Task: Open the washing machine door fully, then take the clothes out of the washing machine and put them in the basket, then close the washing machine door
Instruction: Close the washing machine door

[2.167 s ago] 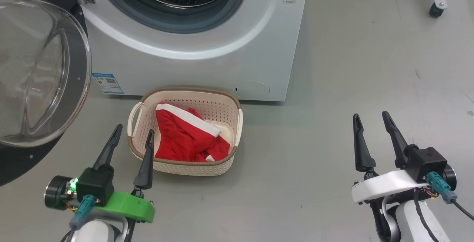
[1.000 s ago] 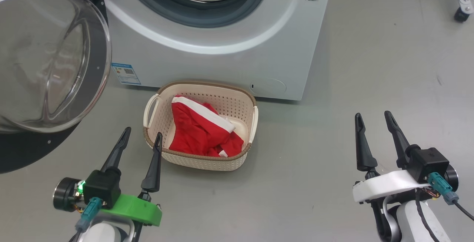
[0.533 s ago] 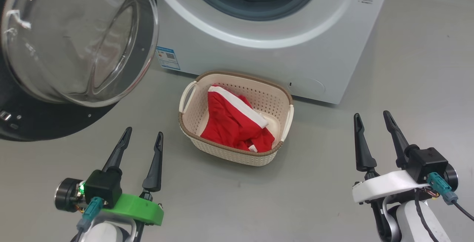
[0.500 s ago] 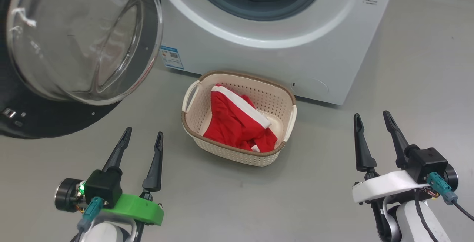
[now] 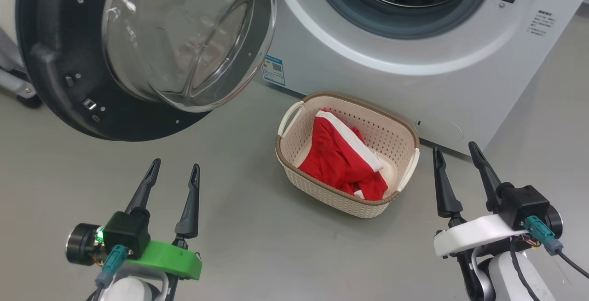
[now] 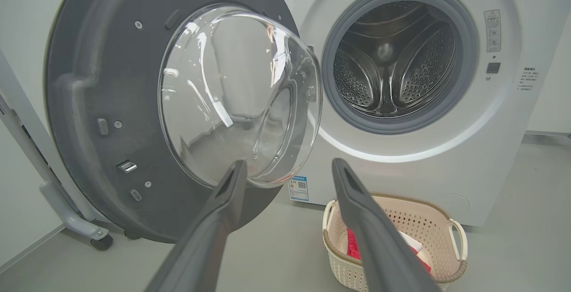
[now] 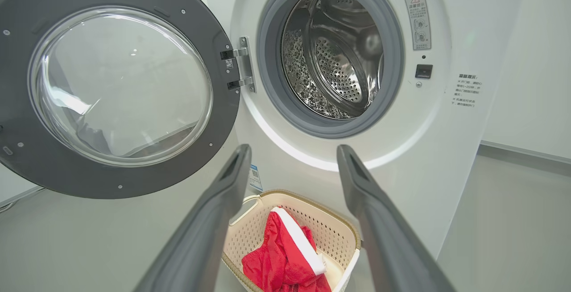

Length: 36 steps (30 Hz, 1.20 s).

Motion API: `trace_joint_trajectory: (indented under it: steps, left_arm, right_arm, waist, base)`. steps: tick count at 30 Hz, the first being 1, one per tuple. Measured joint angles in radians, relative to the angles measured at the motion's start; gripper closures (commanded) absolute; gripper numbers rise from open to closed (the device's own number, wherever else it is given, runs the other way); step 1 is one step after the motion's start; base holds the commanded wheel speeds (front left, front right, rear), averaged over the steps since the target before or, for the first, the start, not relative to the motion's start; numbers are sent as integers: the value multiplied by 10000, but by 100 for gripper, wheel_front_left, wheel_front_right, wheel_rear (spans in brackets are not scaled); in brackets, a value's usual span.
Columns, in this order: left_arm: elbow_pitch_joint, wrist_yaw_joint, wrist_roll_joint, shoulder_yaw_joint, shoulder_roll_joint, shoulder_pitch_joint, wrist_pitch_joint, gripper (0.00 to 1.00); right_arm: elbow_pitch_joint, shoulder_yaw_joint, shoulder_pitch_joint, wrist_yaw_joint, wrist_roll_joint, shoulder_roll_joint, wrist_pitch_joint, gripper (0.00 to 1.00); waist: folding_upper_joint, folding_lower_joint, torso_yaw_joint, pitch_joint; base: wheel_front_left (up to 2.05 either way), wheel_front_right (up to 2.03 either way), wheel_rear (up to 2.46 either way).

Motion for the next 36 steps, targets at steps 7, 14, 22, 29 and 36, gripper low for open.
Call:
trace_joint_trajectory:
  steps: [7, 14, 22, 29, 36]
  left_arm:
    - [-31, 27, 13, 109, 0, 14, -2, 0]
    - [-328, 153, 15, 420, -4, 103, -2, 0]
    - [-502, 228, 15, 523, -4, 308, 0, 0]
    - [-591, 230, 19, 554, -4, 423, -2, 0]
    - [-627, 230, 33, 550, -4, 472, -2, 0]
  right_arm:
    - [40, 123, 6, 63, 2, 4, 0, 0]
    - [167, 449, 7, 174, 2, 10, 0, 0]
    - [328, 610, -9, 196, 2, 6, 0, 0]
    - [410, 708, -39, 265, 17, 8, 0, 0]
    - [470, 709, -70, 265, 31, 8, 0, 0]
  waist:
    - [0, 0, 510, -249]
    - [0, 0, 702, -362]
    - [0, 0, 743, -330]
    - [0, 0, 758, -335]
    - [0, 0, 752, -355]
  base:
    - [0, 0, 0]
    - [0, 0, 0]
    - [0, 0, 0]
    - [0, 0, 0]
    - [0, 0, 0]
